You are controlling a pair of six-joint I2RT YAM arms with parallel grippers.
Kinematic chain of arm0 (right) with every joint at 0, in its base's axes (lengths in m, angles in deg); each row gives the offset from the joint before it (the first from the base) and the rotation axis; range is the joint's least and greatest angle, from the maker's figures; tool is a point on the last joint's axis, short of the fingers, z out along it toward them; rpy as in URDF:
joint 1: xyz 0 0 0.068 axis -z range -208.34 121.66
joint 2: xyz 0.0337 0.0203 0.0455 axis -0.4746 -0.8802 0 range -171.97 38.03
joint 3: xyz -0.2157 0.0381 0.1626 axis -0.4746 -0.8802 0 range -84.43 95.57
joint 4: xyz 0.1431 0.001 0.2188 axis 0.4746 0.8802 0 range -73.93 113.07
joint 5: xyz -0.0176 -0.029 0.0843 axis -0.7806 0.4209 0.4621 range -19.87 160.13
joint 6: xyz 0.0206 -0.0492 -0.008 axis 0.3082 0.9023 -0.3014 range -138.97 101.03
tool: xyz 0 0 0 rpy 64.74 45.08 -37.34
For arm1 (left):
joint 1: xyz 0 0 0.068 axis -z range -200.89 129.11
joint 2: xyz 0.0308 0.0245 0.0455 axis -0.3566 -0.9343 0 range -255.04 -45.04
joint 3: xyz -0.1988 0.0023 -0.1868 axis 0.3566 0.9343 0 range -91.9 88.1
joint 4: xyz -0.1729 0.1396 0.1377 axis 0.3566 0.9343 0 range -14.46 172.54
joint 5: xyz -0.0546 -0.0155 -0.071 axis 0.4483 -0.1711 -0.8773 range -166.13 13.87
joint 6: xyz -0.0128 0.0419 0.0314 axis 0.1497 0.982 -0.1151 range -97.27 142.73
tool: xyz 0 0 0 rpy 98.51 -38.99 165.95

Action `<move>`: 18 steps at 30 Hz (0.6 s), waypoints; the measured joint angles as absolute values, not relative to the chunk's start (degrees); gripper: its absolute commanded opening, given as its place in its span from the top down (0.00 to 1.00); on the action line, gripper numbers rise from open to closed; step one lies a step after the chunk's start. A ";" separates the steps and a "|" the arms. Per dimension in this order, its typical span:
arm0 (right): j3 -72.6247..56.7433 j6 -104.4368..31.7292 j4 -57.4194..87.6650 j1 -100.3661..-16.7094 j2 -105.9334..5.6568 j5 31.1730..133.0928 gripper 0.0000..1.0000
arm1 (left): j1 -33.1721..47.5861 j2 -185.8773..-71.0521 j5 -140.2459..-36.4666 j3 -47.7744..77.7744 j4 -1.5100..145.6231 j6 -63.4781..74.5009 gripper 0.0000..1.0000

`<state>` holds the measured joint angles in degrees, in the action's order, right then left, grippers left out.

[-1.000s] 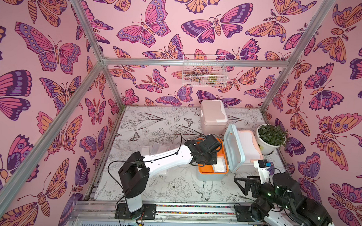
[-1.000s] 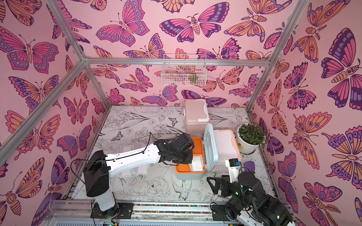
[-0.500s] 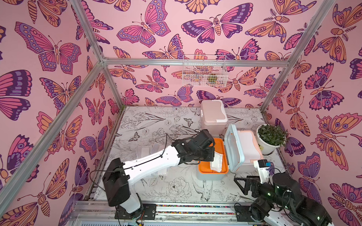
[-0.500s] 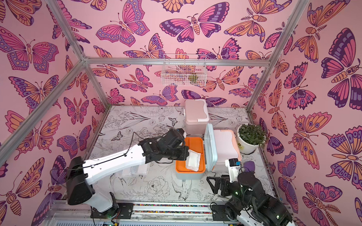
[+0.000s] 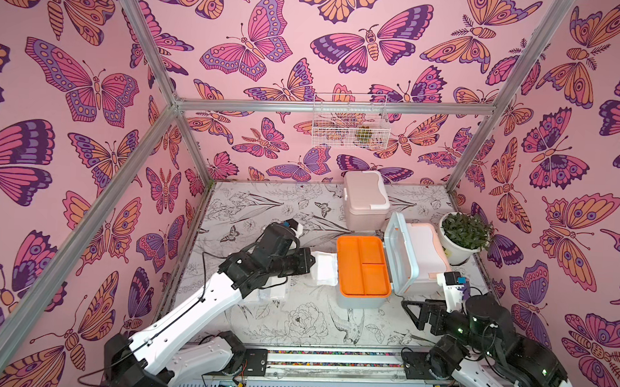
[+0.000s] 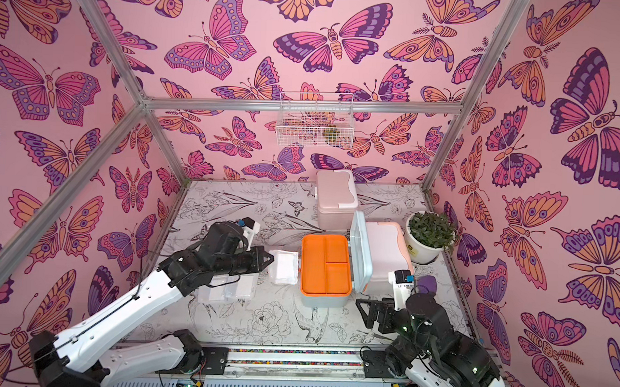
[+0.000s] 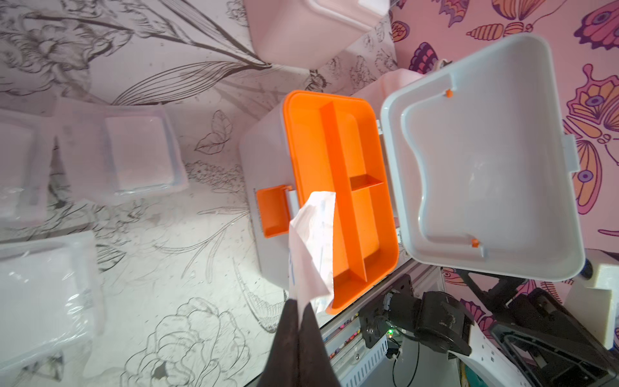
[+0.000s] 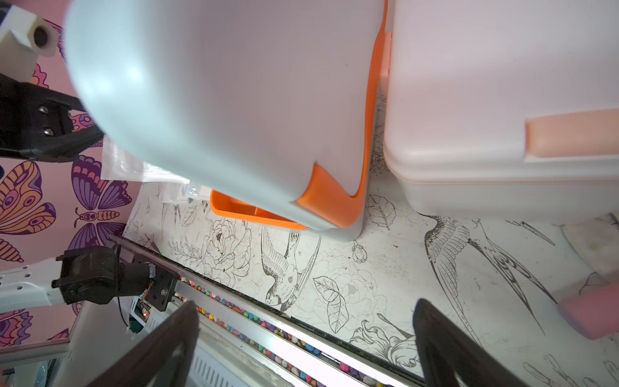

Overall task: Open first aid kits and take out gauze
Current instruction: Pick up the gauze from the first aid kit, then place the gauze at the center of the board.

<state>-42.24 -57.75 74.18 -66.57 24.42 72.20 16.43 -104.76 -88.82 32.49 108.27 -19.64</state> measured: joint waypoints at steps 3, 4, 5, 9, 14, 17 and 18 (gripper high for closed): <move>-42.24 -57.97 74.20 -66.57 24.25 71.81 0.01 | 12.78 -104.30 -90.78 35.27 108.84 -18.65 1.00; -42.21 -58.02 74.20 -66.57 24.16 71.63 0.01 | 11.95 -104.74 -91.35 36.23 108.97 -18.37 1.00; -42.24 -58.02 74.20 -66.57 24.14 71.54 0.01 | 11.36 -105.26 -91.70 36.99 108.99 -18.17 1.00; -42.24 -58.04 74.20 -66.57 24.11 71.19 0.01 | 9.48 -108.89 -93.23 40.05 108.49 -17.32 1.00; -42.24 -58.04 74.20 -66.57 23.94 71.04 0.01 | 8.28 -115.16 -93.54 41.65 106.80 -16.43 1.00; -42.24 -58.04 74.22 -66.57 23.74 71.02 0.01 | 7.53 -119.47 -93.56 41.84 105.17 -15.79 1.00; -42.21 -58.04 74.22 -66.57 23.72 71.02 0.01 | 7.34 -121.17 -93.56 41.87 104.53 -15.55 1.00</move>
<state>-42.21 -58.04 74.22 -66.57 23.72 71.02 7.34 -121.17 -93.56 41.87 104.53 -15.55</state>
